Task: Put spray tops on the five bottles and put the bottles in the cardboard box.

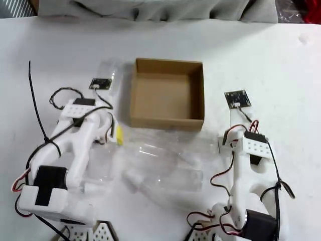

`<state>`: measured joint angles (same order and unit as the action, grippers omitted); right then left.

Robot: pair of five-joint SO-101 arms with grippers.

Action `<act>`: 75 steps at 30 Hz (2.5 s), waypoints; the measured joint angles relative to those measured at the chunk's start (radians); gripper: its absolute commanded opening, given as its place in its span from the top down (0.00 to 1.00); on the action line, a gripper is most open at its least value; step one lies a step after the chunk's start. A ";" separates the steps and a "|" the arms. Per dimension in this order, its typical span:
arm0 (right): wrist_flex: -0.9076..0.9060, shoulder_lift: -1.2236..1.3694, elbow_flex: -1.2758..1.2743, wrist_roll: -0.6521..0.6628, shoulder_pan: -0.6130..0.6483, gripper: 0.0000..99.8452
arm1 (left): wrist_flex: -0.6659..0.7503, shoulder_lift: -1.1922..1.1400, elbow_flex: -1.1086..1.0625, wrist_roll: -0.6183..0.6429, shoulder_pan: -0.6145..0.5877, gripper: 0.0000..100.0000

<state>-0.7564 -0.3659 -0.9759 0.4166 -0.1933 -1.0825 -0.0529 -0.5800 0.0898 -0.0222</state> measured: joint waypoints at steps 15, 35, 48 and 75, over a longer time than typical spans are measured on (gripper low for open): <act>0.000 0.000 0.000 0.000 0.000 0.98 | -0.069 -0.002 0.123 0.012 0.000 0.98; 0.000 0.000 0.000 0.000 0.000 0.98 | 0.184 0.408 -0.054 0.129 0.106 0.98; -0.153 0.000 0.256 -0.144 0.055 0.98 | 0.535 0.993 -0.532 0.129 0.107 0.98; 0.249 -0.694 0.410 -0.339 0.640 0.98 | 0.770 1.857 -1.036 -0.110 0.249 0.98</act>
<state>-0.5079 -1.0595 -0.5662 0.0775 0.4465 -0.3122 1.8036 -1.6157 -0.0207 0.2263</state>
